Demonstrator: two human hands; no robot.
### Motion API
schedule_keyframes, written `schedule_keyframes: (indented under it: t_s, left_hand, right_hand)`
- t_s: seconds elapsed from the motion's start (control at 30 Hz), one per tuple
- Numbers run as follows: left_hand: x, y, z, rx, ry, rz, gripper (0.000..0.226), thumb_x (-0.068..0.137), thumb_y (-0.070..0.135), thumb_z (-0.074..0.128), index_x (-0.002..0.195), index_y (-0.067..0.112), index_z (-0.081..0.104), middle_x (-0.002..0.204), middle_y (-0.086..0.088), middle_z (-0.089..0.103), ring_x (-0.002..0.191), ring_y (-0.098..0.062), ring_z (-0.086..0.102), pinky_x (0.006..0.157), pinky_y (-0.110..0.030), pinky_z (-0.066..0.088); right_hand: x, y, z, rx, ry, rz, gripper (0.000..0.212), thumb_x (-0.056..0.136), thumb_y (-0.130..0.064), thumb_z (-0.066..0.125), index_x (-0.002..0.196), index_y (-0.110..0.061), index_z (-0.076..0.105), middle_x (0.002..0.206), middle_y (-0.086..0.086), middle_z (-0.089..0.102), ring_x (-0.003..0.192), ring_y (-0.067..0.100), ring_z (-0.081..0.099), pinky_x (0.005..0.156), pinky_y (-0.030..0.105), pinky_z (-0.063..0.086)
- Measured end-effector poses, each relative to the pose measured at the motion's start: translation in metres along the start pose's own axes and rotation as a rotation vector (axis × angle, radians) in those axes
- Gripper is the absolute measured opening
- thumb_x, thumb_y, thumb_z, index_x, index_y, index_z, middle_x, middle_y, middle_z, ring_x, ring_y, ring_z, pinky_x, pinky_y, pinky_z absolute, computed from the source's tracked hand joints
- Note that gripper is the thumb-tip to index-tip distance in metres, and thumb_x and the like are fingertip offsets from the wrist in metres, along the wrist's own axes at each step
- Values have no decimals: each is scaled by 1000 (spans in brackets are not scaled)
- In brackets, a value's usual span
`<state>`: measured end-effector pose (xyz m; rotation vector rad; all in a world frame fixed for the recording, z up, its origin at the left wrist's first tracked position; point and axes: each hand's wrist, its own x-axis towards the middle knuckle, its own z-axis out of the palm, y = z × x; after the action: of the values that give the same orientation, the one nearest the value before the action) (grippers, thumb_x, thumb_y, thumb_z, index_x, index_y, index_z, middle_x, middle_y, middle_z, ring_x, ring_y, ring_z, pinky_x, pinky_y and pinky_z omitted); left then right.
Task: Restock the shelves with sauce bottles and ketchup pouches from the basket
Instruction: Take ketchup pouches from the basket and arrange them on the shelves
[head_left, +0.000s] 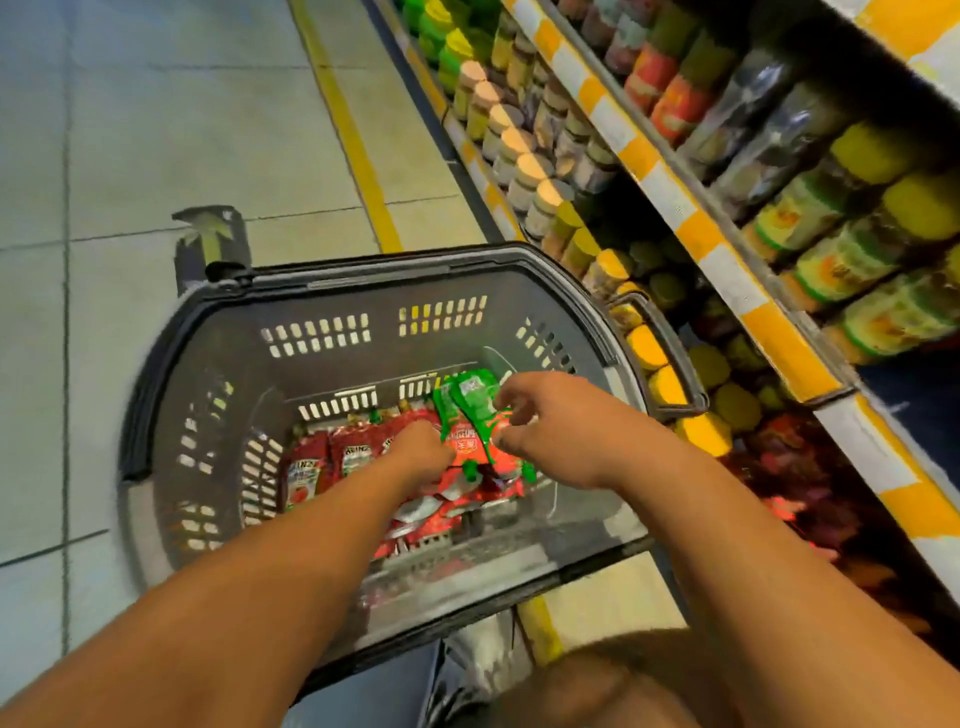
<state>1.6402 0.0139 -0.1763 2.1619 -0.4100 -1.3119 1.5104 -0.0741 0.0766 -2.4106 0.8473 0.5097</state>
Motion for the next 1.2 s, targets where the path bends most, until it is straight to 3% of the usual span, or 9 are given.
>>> schedule_keyframes:
  t_s: [0.17, 0.23, 0.37, 0.53, 0.7, 0.8, 1.0, 1.1, 1.2]
  left_hand:
    - [65, -24, 30, -144, 35, -79, 25, 71, 19, 67, 81, -3, 59, 92, -31, 70, 88, -48, 73, 69, -59, 62]
    - [26, 3, 18, -195, 50, -76, 4, 87, 11, 62, 83, 11, 60, 86, -23, 71, 81, -41, 75, 64, -47, 64]
    - [-4, 28, 9, -376, 74, -121, 10, 98, -3, 50, 100, 2, 59, 76, -13, 61, 53, -22, 58, 45, -28, 48]
    - [-36, 64, -18, -683, 41, -166, 13, 89, -6, 52, 83, 4, 58, 47, -4, 51, 38, -12, 44, 46, -26, 40]
    - [-102, 98, -53, -1054, -167, -167, 17, 92, -4, 48, 83, 8, 55, 63, -2, 44, 45, -7, 37, 42, -16, 34]
    - [-138, 113, -64, -1268, -342, -168, 23, 92, -4, 50, 73, 4, 61, 70, -4, 47, 50, -5, 36, 43, -12, 38]
    - [-165, 141, -65, -1449, -423, -24, 7, 87, -7, 56, 88, -2, 60, 73, -10, 55, 63, -8, 47, 49, -23, 54]
    - [-159, 148, -67, -1294, -407, 109, 9, 89, -2, 59, 84, -3, 67, 75, -12, 62, 66, -12, 56, 59, -27, 61]
    - [-124, 137, -64, -916, -124, 261, 7, 98, 7, 59, 103, 5, 65, 76, -12, 68, 61, -18, 62, 66, -36, 63]
  right_hand:
    - [23, 35, 42, 80, 11, 117, 34, 94, -27, 67, 128, -23, 63, 101, 1, 71, 89, 22, 65, 75, 32, 49]
    - [25, 48, 47, 91, -9, 134, 35, 94, -27, 68, 129, -23, 63, 103, 0, 70, 88, 20, 63, 73, 31, 47]
    - [28, 69, 50, 150, 32, 186, 38, 92, -26, 71, 129, -24, 63, 101, -4, 68, 90, 19, 64, 76, 31, 49]
    - [31, 75, 53, 150, 37, 174, 58, 87, -16, 75, 141, -29, 56, 129, 3, 65, 113, 26, 64, 85, 28, 47]
    - [27, 61, 51, 270, 59, 79, 92, 79, -21, 88, 156, -34, 39, 144, -7, 51, 112, 16, 58, 92, 29, 49]
    - [24, 55, 50, 431, 79, -16, 74, 77, -21, 89, 143, -35, 56, 134, -12, 63, 114, 10, 62, 90, 30, 56]
    - [17, 48, 42, 634, 300, -104, 31, 83, -19, 85, 105, -38, 75, 96, -14, 77, 93, 7, 72, 91, 40, 59]
    - [14, 58, 41, 684, 363, -45, 20, 86, -23, 81, 98, -38, 76, 95, -10, 79, 92, 10, 74, 90, 47, 61]
    - [10, 72, 40, 767, 405, 15, 15, 85, -25, 83, 92, -35, 73, 97, -7, 79, 93, 11, 74, 90, 45, 61]
